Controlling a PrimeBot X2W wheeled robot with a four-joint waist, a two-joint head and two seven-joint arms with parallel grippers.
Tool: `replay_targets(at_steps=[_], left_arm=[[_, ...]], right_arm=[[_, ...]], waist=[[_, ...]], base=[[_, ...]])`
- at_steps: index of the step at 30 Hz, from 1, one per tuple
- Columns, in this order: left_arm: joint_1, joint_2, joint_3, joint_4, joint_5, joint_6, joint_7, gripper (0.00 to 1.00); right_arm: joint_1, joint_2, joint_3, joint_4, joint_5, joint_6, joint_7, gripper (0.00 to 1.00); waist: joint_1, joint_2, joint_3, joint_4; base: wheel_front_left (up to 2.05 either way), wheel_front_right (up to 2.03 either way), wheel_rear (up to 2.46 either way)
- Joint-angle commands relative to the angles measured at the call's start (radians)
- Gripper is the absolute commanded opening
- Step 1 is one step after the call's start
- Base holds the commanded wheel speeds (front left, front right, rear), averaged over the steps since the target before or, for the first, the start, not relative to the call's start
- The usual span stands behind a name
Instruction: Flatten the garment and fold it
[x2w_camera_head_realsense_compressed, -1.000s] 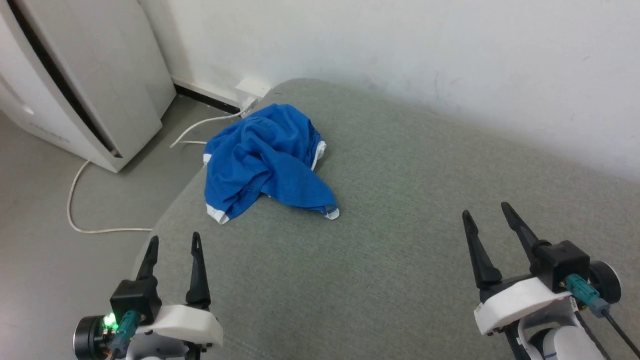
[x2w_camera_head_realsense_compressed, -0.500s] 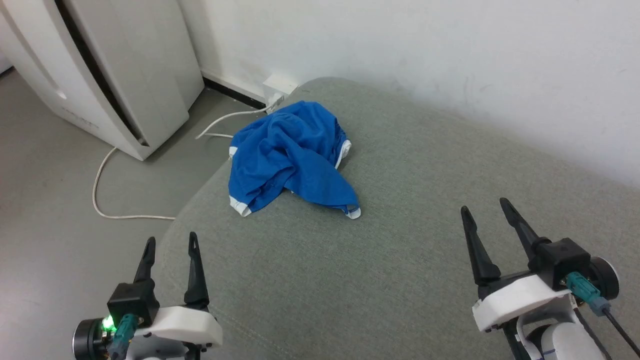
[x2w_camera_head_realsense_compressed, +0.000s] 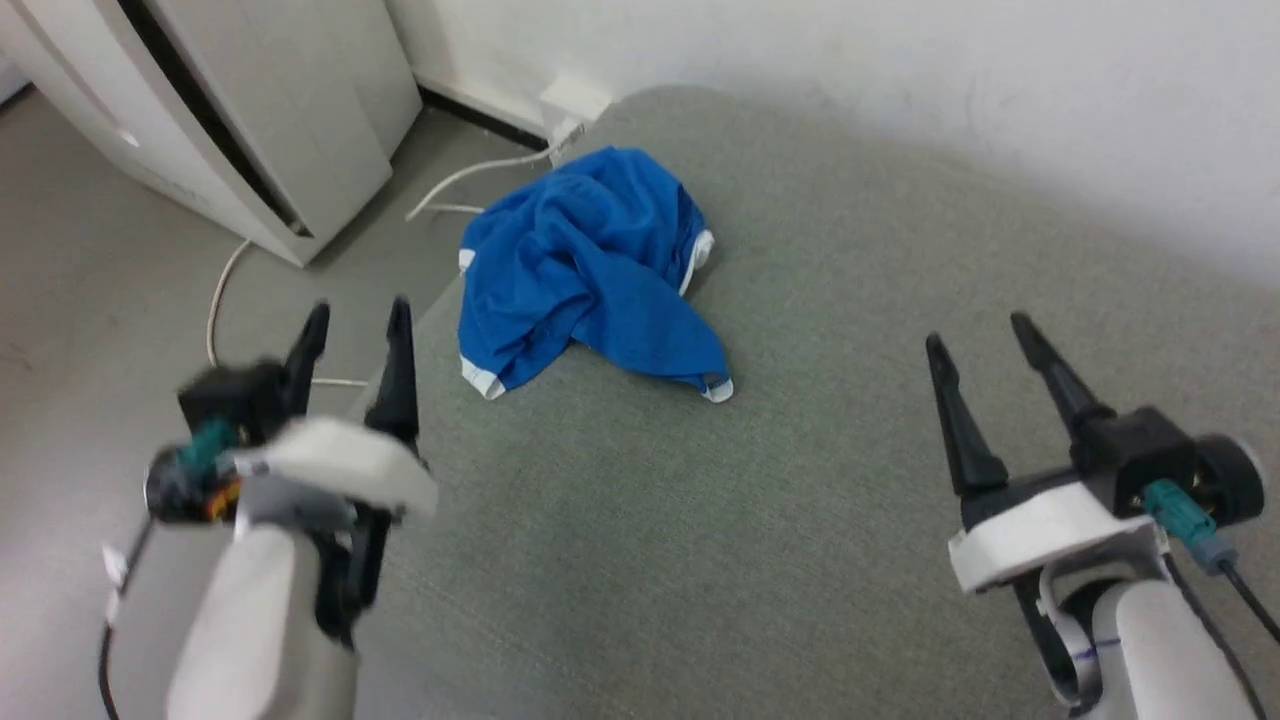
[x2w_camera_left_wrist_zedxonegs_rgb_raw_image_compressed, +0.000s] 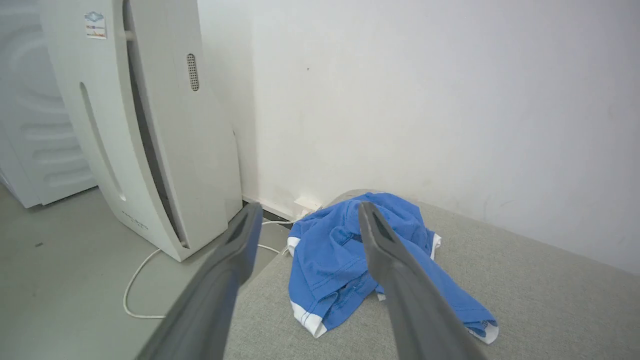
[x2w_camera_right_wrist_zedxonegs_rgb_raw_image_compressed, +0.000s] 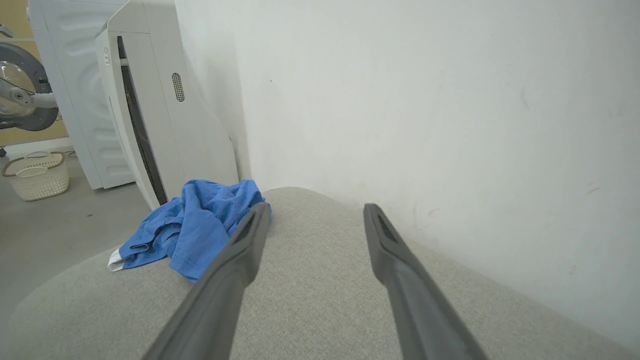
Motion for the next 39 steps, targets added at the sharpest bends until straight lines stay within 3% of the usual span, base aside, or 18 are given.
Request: replay_targets(at_steps=[1, 8, 12, 18, 22, 26, 30, 31, 33, 34, 39], left_arm=[[-0.065, 0.009, -0.001, 0.017, -0.023, -0.018, 0.033, 1.00], [-0.358, 0.080, 0.037, 0.140, -0.133, -0.072, 0.287, 1.00], [-0.463, 0.122, 0.085, 0.186, -0.212, -0.075, 0.425, 1.00], [-0.543, 0.192, 0.173, 0.244, -0.302, -0.006, 0.624, 1.00], [-0.540, 0.191, 0.247, 0.255, -0.377, 0.072, 0.723, 1.00], [-0.490, 0.207, 0.250, 0.266, -0.379, 0.144, 0.841, 1.00], [-0.443, 0.219, 0.243, 0.250, -0.391, 0.167, 0.939, 1.00], [-0.429, 0.225, 0.241, 0.242, -0.390, 0.170, 0.954, 0.86], [-0.410, 0.244, 0.242, 0.210, -0.374, 0.170, 0.940, 0.12], [-0.405, 0.259, 0.246, 0.192, -0.354, 0.172, 0.904, 0.00], [-0.416, 0.324, 0.259, 0.119, -0.224, 0.176, 0.613, 0.00]], right_arm=[[-0.031, 0.002, -0.001, -0.021, -0.018, -0.002, 0.010, 1.00], [-0.124, 0.000, 0.008, -0.131, -0.109, -0.002, 0.076, 1.00], [-0.154, -0.004, 0.001, -0.178, -0.120, -0.002, 0.086, 1.00], [-0.170, -0.004, 0.002, -0.205, -0.116, -0.002, 0.074, 1.00], [-0.173, -0.003, 0.002, -0.201, -0.110, -0.002, 0.059, 1.00], [-0.174, -0.002, -0.002, -0.187, -0.103, -0.002, 0.040, 1.00], [-0.176, 0.000, 0.010, -0.158, -0.094, -0.002, 0.022, 1.00], [-0.176, 0.000, 0.013, -0.150, -0.090, -0.002, 0.016, 1.00], [-0.172, 0.001, 0.017, -0.132, -0.082, -0.002, 0.005, 1.00], [-0.170, 0.001, 0.017, -0.123, -0.077, -0.002, 0.000, 1.00], [-0.144, 0.001, 0.007, -0.073, -0.031, -0.002, -0.029, 1.00]], waist=[[-0.0001, 0.0000, 0.131, -0.049], [-0.0001, 0.0000, 0.355, -0.160], [-0.0001, 0.0000, 0.444, -0.217], [-0.0001, 0.0000, 0.531, -0.296], [-0.0001, 0.0000, 0.551, -0.332], [-0.0001, 0.0000, 0.537, -0.352], [-0.0001, 0.0000, 0.496, -0.365], [-0.0001, 0.0000, 0.479, -0.369], [-0.0001, 0.0000, 0.444, -0.374], [-0.0001, 0.0000, 0.424, -0.377], [-0.0001, 0.0000, 0.294, -0.388]], base=[[0.00, 0.00, 0.00], [0.00, 0.00, 0.00], [0.00, 0.00, 0.00], [0.00, 0.00, 0.00], [0.00, 0.00, 0.00], [0.00, 0.00, 0.00], [0.00, 0.00, 0.00], [0.00, 0.00, 0.00], [0.00, 0.00, 0.00], [0.00, 0.00, 0.00], [0.00, 0.00, 0.00]])
